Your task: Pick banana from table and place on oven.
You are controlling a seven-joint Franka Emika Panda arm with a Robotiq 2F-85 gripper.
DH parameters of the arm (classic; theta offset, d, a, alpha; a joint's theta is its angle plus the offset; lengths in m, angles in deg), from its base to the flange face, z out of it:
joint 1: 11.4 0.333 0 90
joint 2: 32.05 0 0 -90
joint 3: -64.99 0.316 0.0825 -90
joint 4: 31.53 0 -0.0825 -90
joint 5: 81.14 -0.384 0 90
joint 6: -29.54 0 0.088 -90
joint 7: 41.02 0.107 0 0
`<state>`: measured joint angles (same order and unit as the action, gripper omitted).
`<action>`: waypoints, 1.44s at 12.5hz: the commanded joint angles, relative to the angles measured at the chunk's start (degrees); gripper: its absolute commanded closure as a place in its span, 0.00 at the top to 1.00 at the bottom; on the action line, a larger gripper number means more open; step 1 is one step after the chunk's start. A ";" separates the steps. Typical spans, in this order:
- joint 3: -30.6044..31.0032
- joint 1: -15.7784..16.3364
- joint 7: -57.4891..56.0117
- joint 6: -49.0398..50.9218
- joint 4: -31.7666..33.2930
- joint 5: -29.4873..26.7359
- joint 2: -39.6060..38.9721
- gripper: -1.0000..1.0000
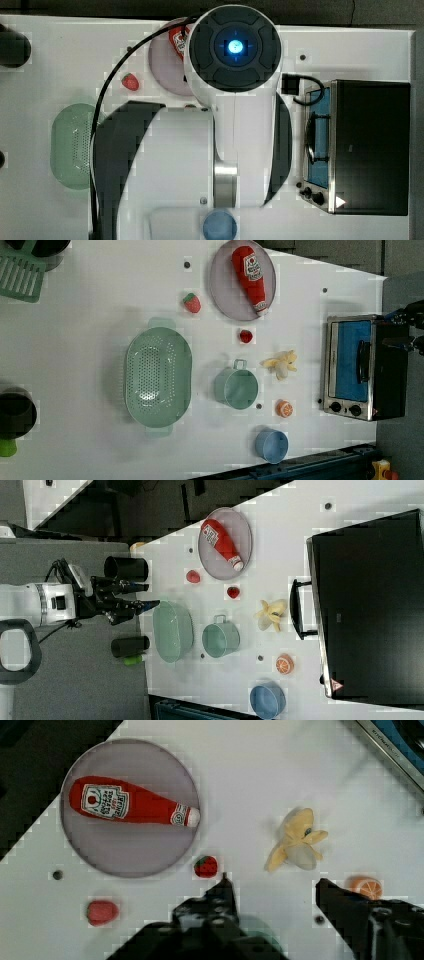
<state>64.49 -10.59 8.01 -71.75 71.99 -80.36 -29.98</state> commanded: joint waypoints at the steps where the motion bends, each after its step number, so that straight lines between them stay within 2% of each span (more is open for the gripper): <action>1: -2.13 -1.50 5.04 8.63 17.01 0.90 27.25 0.79; 3: -2.13 -1.49 5.04 8.63 17.01 0.90 27.27 1.00; 6: -2.14 -1.50 5.04 8.56 17.33 0.90 26.68 1.00; 9: -2.14 -1.49 5.04 4.46 20.54 0.90 24.11 1.00; 13: -2.14 -1.50 5.04 -9.80 27.47 0.90 17.06 1.00; 18: -2.55 -1.62 4.99 -28.35 33.92 0.90 4.61 1.00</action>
<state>61.25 -11.75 11.78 -96.97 108.36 -79.79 -27.67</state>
